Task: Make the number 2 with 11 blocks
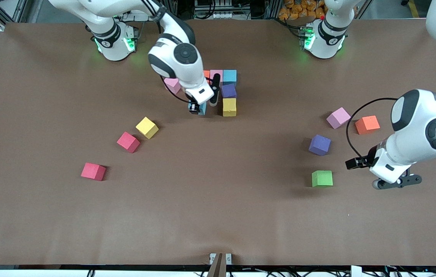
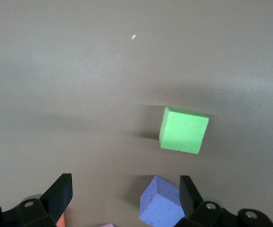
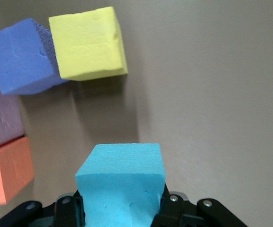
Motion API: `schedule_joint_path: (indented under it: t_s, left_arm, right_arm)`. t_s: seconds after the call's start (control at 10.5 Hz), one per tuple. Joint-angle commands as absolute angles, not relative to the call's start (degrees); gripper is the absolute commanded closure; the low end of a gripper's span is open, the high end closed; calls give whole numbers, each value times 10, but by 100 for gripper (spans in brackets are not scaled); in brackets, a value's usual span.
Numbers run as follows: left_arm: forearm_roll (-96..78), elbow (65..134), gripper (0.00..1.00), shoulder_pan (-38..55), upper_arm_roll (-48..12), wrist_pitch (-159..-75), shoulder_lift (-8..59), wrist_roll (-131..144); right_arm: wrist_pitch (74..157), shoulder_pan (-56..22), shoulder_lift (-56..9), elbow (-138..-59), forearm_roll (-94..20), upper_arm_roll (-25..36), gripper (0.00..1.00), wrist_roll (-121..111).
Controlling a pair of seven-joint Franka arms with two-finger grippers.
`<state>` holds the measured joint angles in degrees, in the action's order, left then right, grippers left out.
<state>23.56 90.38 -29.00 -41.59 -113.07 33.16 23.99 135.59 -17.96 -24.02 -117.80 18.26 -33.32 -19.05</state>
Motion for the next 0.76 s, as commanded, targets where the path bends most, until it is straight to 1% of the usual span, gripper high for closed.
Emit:
schedule_joint_path:
  t_s: [0.0, 0.1, 0.38, 0.48, 0.67]
  left_arm:
    - [232, 854, 0, -259, -416, -1123, 368, 214]
    - [233, 841, 0, -235, -407, -1123, 377, 218]
    - [230, 813, 0, -115, -293, -1126, 385, 219]
    - [227, 812, 0, -91, -260, -1130, 385, 214]
    - [226, 811, 0, -91, -258, -1143, 395, 214]
  right_arm:
    - [1388, -252, -271, -1160, 203, -279, 58, -153]
    - [1391, -257, -275, -1158, 203, -278, 58, -153]
    - [1392, -272, -295, -1143, 205, -272, 58, -153]
    - [1392, -285, -302, -1135, 205, -262, 58, -152]
    - [1390, -302, -315, -1120, 205, -247, 58, -128]
